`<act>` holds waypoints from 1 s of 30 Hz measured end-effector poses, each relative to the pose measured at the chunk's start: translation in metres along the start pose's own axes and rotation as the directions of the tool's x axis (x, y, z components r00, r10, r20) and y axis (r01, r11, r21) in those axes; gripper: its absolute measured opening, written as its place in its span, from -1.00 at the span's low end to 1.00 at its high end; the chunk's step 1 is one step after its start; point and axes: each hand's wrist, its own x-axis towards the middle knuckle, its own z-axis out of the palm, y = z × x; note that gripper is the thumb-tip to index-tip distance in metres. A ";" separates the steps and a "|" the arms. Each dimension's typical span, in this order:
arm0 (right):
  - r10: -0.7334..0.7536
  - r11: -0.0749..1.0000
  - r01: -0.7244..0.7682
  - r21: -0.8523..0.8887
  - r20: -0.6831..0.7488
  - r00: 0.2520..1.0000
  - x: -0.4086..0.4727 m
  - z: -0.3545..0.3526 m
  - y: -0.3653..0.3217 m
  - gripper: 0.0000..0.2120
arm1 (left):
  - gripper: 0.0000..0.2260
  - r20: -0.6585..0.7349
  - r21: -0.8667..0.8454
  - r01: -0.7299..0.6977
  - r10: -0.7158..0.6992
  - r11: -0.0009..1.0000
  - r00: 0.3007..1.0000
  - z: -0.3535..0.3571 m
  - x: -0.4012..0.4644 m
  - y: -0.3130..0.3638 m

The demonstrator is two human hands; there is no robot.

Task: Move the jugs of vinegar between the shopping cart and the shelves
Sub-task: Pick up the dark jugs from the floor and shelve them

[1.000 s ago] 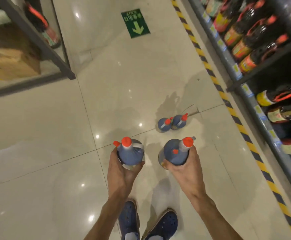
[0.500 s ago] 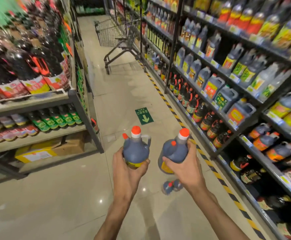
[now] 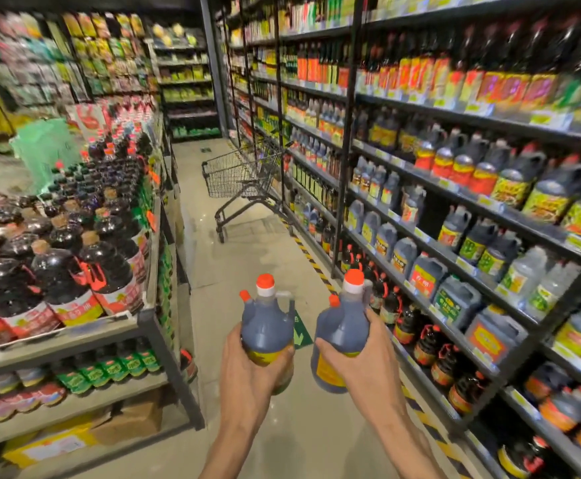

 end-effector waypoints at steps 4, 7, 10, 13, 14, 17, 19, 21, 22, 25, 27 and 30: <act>-0.030 0.999 0.030 -0.016 0.020 0.999 0.085 0.016 -0.017 -0.24 | -0.51 0.036 0.014 -0.065 0.065 0.998 0.997 0.028 0.078 0.010; -0.057 0.997 0.057 -0.044 0.004 0.998 0.148 0.033 -0.024 -0.22 | -0.49 0.023 0.006 -0.064 0.064 0.998 0.998 0.045 0.140 -0.001; -0.064 0.996 0.065 -0.059 0.013 0.998 0.207 0.052 -0.026 -0.13 | -0.43 0.013 -0.019 -0.057 0.057 0.998 0.998 0.061 0.197 -0.003; -0.044 0.997 0.045 -0.060 0.013 0.999 0.262 0.074 -0.026 -0.14 | -0.47 -0.010 -0.044 -0.068 0.068 0.997 0.998 0.077 0.257 -0.008; -0.032 0.997 0.032 -0.066 0.007 0.999 0.281 0.083 -0.024 -0.11 | -0.44 -0.019 -0.054 -0.063 0.062 0.997 0.998 0.083 0.278 -0.012; -0.022 0.995 0.020 -0.098 -0.025 0.999 0.337 0.112 -0.017 -0.06 | -0.27 -0.015 -0.050 -0.038 0.038 0.998 0.999 0.100 0.345 -0.035; -0.007 0.995 0.003 -0.101 -0.043 0.999 0.374 0.129 -0.013 -0.04 | -0.21 0.012 -0.050 -0.041 0.041 0.998 0.999 0.113 0.392 -0.048; 0.011 0.994 -0.018 -0.105 -0.068 0.998 0.414 0.147 -0.010 -0.01 | -0.20 0.049 -0.040 -0.052 0.053 0.998 0.997 0.127 0.440 -0.057; 0.016 0.994 -0.025 -0.109 -0.084 0.996 0.434 0.155 -0.008 0.00 | -0.20 0.066 -0.037 -0.065 0.067 0.997 0.996 0.134 0.464 -0.061; 0.040 0.993 -0.054 -0.106 -0.131 0.991 0.498 0.179 -0.006 0.00 | -0.23 0.127 -0.062 -0.091 0.098 0.994 0.987 0.159 0.540 -0.063; 0.062 0.990 -0.082 -0.114 -0.166 0.984 0.539 0.190 -0.010 0.02 | -0.22 0.179 -0.084 -0.092 0.106 0.992 0.978 0.179 0.589 -0.063; 0.095 0.986 -0.123 -0.117 -0.219 0.971 0.596 0.202 -0.012 -0.09 | -0.15 0.248 -0.094 -0.100 0.121 0.991 0.961 0.213 0.654 -0.057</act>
